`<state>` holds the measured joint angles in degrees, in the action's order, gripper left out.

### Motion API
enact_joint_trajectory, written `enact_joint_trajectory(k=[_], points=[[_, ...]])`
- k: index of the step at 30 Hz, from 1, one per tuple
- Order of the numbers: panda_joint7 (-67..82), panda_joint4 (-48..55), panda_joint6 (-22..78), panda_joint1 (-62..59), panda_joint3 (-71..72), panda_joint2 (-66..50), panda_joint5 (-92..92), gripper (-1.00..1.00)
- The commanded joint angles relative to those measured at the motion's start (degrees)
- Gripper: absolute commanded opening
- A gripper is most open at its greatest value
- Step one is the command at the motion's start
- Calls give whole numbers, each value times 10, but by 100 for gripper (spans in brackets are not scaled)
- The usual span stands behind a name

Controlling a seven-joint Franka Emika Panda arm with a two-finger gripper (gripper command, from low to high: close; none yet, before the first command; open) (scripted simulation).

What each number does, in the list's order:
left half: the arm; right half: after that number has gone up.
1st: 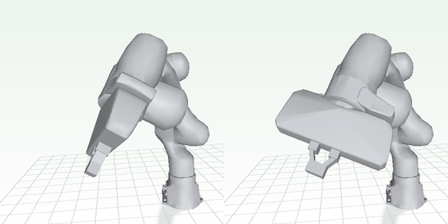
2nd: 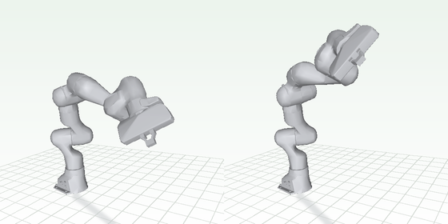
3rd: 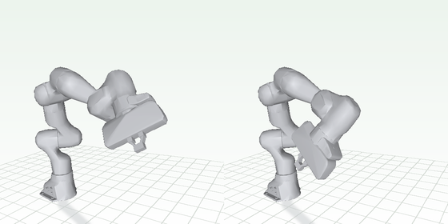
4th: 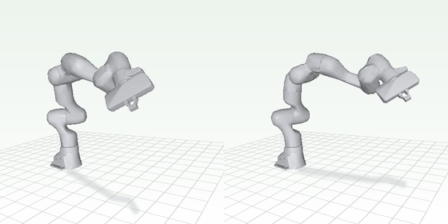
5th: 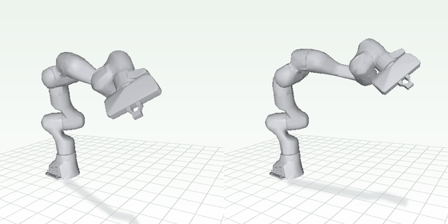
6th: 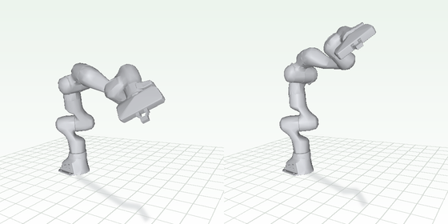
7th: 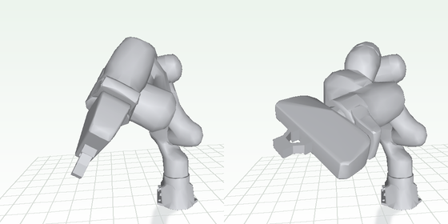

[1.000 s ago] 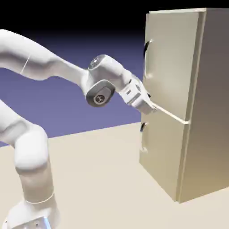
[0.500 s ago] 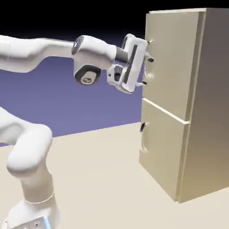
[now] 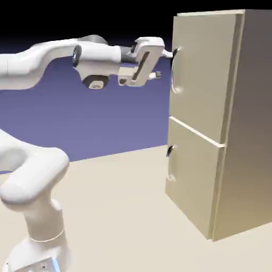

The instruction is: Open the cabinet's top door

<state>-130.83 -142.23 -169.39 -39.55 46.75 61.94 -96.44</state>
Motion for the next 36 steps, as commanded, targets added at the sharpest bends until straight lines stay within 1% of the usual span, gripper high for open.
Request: enact_joint_trajectory(k=[1, 11, 13, 18, 19, 20, 21, 27, 31, 36], points=[[-23, 5, 1, -10, 12, 8, -25, 0], [-251, 53, 13, -114, 133, 83, -274, 0], [-254, 54, 13, -116, 135, 84, -278, 0], [-238, 121, 48, -220, 171, 75, -322, 0], [-238, 121, 48, -220, 171, 75, -322, 0], [-238, 121, 48, -220, 171, 75, -322, -100], [-238, 121, 48, -220, 171, 75, -322, -100], [-159, -4, 192, -113, 67, 102, -336, -100], [-120, -78, 287, -48, -16, 112, -304, -100], [-89, -142, 393, 4, -120, 120, -238, -100]])
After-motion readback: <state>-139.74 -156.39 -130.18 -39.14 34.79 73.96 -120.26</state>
